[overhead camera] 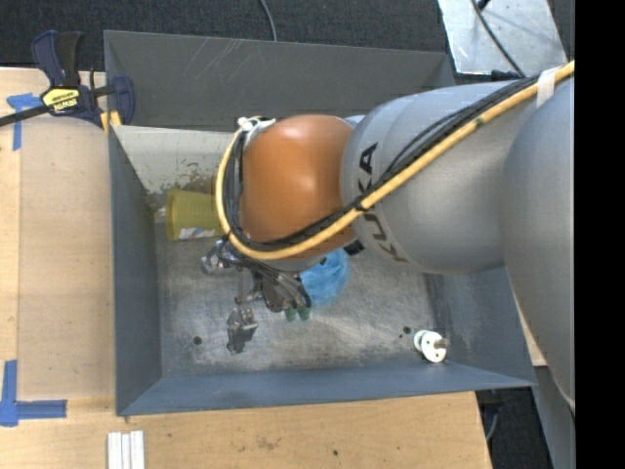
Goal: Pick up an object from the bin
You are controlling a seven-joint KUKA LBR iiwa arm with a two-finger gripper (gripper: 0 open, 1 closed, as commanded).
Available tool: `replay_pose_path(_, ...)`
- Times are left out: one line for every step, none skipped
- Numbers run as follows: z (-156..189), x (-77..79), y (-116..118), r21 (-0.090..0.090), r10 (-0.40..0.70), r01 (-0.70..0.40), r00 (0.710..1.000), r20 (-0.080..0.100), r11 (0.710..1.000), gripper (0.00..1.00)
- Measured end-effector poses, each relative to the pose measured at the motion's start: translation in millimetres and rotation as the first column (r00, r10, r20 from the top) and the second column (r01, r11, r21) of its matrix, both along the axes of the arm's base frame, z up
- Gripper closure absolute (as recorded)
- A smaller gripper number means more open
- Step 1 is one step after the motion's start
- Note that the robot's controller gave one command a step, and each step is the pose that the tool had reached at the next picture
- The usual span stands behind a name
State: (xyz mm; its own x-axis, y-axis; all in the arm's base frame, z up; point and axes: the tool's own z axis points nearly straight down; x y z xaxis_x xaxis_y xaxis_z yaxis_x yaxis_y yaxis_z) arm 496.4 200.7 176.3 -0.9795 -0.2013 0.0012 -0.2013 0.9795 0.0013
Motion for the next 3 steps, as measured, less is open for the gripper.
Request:
replay_pose_path(-18,37.3,-13,0.000,0.244,-0.244,0.970,0.007,0.970,0.00)
replay_pose_path(-66,30.1,-35,-0.001,0.275,-0.275,0.962,0.008,0.962,0.00)
replay_pose_path(-61,29.4,-39,-0.001,0.203,-0.203,0.979,-0.005,0.979,0.00)
